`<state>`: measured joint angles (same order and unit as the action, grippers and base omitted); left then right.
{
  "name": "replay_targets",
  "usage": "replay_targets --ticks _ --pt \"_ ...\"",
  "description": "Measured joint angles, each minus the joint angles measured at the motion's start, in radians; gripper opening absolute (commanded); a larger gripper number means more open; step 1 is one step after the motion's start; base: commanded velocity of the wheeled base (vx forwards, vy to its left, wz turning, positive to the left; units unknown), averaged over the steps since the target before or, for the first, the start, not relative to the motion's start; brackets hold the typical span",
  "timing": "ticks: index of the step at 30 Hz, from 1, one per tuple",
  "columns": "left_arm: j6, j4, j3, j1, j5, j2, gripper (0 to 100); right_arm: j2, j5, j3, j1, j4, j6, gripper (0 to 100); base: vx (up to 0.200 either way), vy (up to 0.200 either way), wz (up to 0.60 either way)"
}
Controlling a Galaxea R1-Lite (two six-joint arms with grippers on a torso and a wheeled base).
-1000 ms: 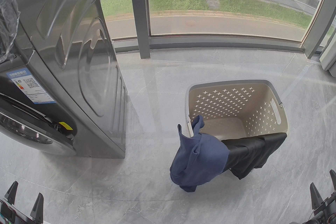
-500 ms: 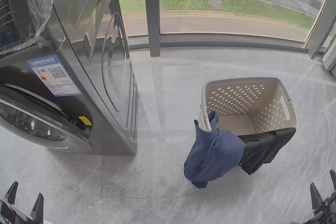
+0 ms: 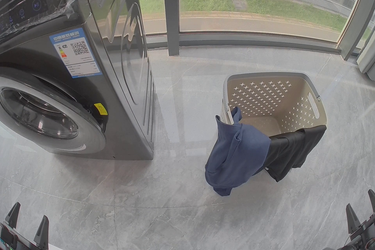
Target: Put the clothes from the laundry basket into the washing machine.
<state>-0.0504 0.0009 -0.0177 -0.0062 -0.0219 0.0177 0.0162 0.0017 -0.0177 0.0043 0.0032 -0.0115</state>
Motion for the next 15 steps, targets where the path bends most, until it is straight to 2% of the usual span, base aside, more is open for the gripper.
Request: replay_targets --ticks 15 --pt "0.000 -0.001 0.000 0.000 0.000 0.000 100 0.000 0.000 0.000 0.000 0.000 0.000 100 0.000 0.200 0.00"
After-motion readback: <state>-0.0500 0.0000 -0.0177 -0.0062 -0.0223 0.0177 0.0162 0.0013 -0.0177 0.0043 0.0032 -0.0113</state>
